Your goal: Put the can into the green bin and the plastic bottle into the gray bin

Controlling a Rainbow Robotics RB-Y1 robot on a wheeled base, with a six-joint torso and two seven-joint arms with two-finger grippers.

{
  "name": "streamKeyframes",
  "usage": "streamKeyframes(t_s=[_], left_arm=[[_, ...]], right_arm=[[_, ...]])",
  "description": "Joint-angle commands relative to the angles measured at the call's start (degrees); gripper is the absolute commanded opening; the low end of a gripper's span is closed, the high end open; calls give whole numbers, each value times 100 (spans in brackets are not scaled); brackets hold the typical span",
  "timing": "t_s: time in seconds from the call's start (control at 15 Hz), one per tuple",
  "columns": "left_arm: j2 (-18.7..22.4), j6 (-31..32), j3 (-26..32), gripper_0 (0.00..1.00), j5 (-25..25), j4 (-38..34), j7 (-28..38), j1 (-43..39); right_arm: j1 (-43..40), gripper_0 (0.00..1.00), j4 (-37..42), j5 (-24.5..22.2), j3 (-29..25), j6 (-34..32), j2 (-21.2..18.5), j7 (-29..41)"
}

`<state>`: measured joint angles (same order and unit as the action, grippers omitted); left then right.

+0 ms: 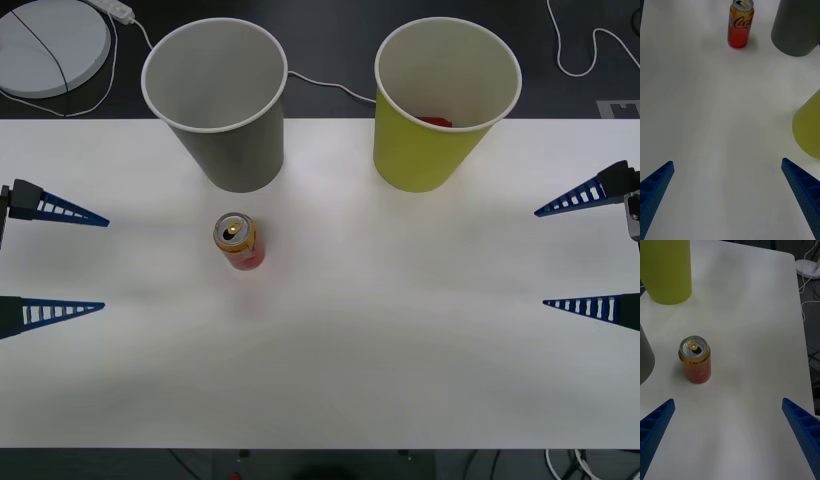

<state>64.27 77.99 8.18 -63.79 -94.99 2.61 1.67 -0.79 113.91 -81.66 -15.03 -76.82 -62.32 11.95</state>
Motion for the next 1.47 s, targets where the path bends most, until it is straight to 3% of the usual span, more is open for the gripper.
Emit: streamKeyframes(t_s=[0.07, 0.6, 0.93, 1.47], left_arm=[[-20, -302, -484, 100, 604, 622, -806, 0], [-90, -909, -1662, 100, 1835, 1817, -2502, 193], [-538, -900, -2268, 100, 2230, 2837, -3390, 676], [-1321, -689, -2400, 100, 2336, 3900, -3777, 1142]], right_arm=[[0, 100, 0, 1, 0, 0, 0, 0], [0, 100, 0, 1, 0, 0, 0, 0], [0, 100, 0, 1, 0, 0, 0, 0], [0, 100, 0, 1, 0, 0, 0, 0]])
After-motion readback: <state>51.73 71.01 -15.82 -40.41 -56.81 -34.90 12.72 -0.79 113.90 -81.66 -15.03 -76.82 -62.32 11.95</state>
